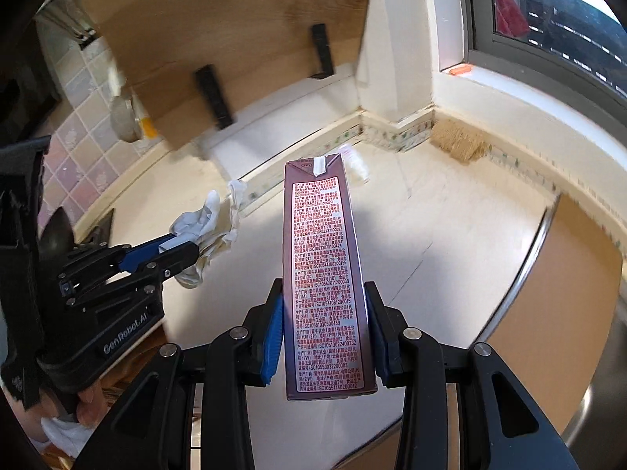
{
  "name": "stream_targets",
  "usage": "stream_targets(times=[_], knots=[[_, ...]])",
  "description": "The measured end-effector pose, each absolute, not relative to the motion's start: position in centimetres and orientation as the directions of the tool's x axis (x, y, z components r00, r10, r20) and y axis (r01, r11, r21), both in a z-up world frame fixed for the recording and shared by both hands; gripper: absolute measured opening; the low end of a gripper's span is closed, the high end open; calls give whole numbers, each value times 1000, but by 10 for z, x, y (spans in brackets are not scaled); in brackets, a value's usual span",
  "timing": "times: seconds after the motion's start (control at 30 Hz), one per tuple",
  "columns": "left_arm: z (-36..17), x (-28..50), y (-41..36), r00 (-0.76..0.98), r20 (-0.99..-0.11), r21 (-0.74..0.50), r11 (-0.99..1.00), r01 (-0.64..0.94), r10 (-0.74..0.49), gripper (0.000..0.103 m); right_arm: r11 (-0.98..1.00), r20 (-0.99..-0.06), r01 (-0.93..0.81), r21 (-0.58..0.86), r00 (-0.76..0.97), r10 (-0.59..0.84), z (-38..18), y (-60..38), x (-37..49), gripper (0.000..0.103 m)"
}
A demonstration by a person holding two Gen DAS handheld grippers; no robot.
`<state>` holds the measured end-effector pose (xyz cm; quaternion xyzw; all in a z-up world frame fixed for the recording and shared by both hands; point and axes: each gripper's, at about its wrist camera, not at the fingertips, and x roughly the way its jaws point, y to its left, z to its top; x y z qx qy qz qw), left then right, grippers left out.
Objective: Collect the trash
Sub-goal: 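Carry the tissue and juice box down over the floor bin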
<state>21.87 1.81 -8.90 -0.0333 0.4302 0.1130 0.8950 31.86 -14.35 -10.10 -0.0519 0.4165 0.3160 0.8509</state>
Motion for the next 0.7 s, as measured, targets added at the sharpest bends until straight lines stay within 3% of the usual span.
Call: stream_targets(times=[0.37,0.7], knots=[[-86,78,30,608,-792,-5,995,-100,57,18,809,-734,-536,240,445,513,-117,-132,145,37],[-164,13,33,482,-876,-27,998,-51,1,18,816,-813,-513,266,335,476,-187,-113,30,37]])
